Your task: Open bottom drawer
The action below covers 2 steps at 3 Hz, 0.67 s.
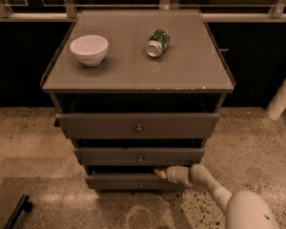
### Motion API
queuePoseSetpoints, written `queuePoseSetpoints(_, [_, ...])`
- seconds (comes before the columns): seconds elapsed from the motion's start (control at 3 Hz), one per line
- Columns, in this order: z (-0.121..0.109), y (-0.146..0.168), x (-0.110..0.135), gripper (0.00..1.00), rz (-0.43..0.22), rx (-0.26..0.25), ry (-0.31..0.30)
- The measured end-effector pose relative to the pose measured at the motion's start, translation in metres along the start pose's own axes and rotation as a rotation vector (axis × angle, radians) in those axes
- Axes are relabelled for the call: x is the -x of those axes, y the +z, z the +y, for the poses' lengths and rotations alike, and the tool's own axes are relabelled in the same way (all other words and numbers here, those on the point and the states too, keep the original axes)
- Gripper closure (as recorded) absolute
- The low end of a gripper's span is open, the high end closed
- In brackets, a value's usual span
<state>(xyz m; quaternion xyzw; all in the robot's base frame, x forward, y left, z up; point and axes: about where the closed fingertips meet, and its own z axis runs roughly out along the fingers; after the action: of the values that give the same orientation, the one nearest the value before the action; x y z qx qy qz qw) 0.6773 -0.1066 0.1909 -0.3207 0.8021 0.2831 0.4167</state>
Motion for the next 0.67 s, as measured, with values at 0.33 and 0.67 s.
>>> queuePoseSetpoints(0.33, [0.0, 0.0, 0.0, 1.0, 0.0, 0.0, 0.0])
queuePoseSetpoints(0.67, [0.014, -0.008, -0.007, 1.0, 0.057, 0.056, 0.014])
